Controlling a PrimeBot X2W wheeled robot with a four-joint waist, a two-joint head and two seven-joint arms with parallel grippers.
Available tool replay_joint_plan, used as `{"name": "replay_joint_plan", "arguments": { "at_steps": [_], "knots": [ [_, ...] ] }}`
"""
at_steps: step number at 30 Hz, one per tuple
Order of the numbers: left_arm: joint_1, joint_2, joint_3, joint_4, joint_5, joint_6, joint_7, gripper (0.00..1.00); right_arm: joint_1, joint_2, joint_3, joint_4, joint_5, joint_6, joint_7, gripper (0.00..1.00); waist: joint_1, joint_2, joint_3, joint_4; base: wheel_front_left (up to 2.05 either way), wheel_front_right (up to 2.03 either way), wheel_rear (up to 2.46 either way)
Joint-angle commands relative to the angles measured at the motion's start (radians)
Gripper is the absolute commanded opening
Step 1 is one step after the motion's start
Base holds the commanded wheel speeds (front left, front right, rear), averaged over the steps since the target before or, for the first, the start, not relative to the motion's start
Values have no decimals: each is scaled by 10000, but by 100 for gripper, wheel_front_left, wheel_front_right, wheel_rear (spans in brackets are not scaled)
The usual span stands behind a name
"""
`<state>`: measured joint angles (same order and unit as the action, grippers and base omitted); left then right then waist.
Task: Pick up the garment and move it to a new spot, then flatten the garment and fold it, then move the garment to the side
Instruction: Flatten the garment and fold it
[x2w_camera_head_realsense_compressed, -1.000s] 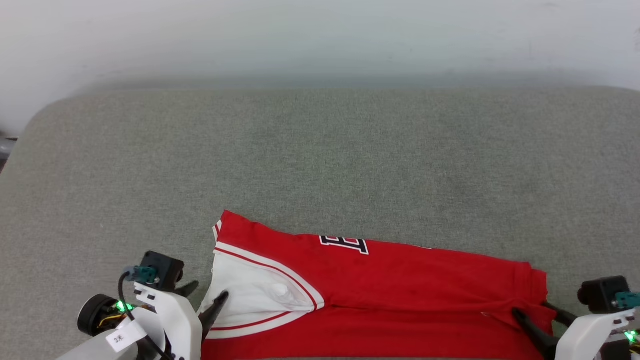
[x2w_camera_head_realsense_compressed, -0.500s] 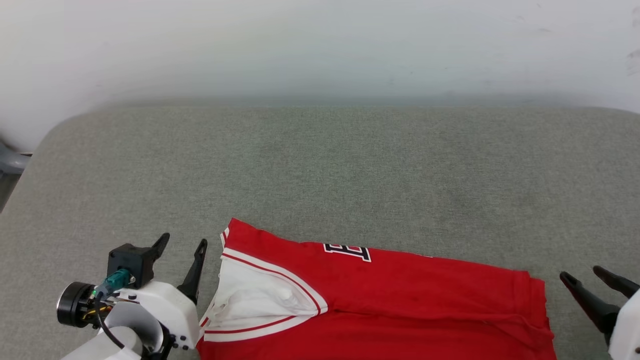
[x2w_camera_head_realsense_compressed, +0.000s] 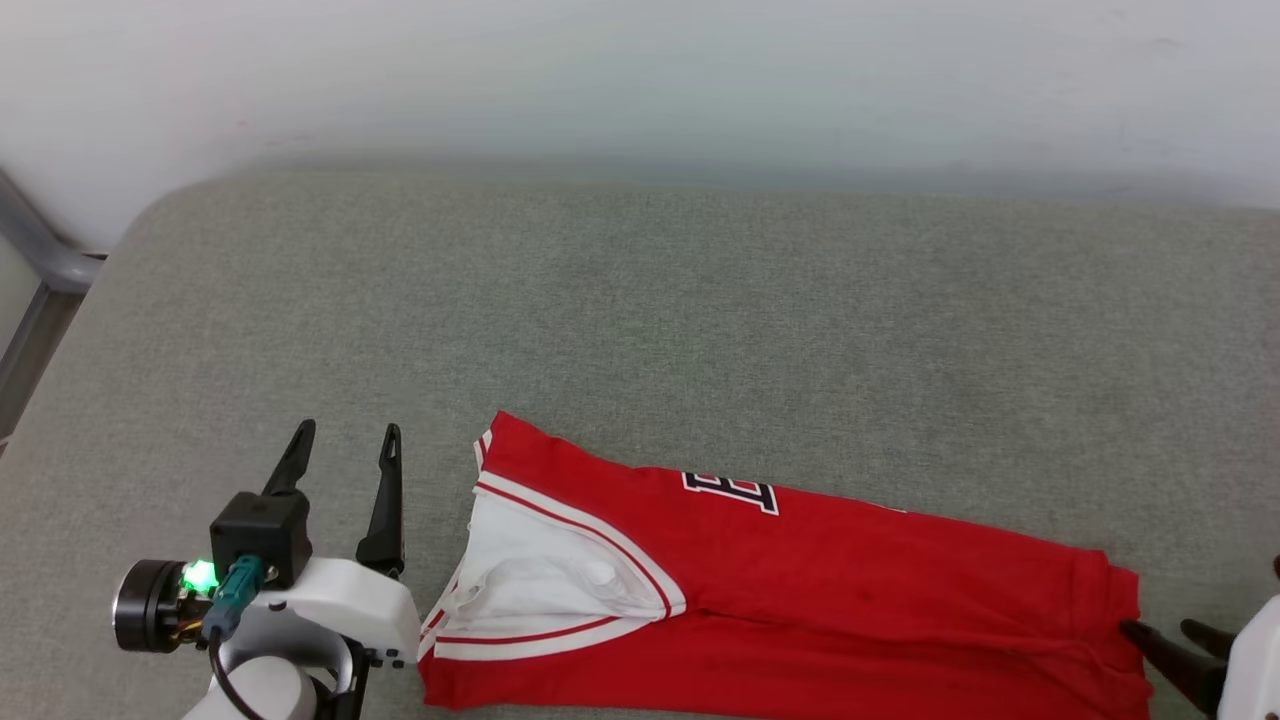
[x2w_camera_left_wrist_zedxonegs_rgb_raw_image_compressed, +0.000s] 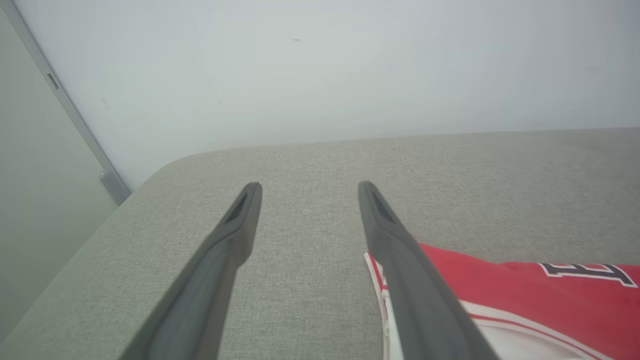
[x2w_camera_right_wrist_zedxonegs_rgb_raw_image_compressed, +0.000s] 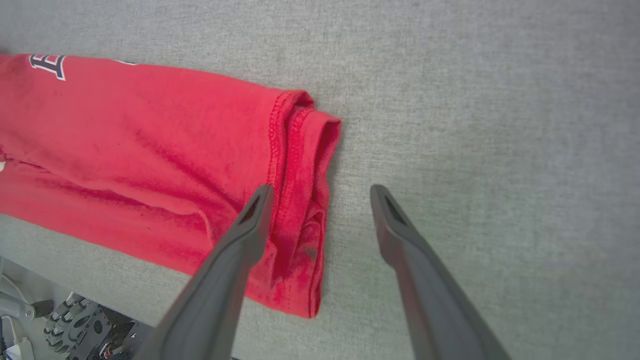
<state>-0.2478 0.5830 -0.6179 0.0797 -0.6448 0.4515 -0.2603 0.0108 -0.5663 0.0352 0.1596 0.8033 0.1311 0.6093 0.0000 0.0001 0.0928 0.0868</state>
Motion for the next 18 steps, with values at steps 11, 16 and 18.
{"name": "replay_joint_plan", "arguments": {
  "at_steps": [11, 16, 18],
  "knots": [
    [1398, -1476, 1850, -232, 2137, -556, -59, 100, -493, 602, 1027, 1156, 183, -7, -513, 100, 0, -1, 369, 265, 0, 0, 0],
    [1803, -2191, 2643, -297, 2952, -894, -59, 100, -655, 772, 1700, 1443, 449, -5, -909, 100, 0, -1, 403, 319, 0, 0, 0],
    [1989, -2428, 2903, -251, 3225, -1086, -59, 100, -734, 875, 1980, 1548, 509, -1, -1112, 100, 0, -1, 385, 335, 0, 0, 0]
  ]
}}
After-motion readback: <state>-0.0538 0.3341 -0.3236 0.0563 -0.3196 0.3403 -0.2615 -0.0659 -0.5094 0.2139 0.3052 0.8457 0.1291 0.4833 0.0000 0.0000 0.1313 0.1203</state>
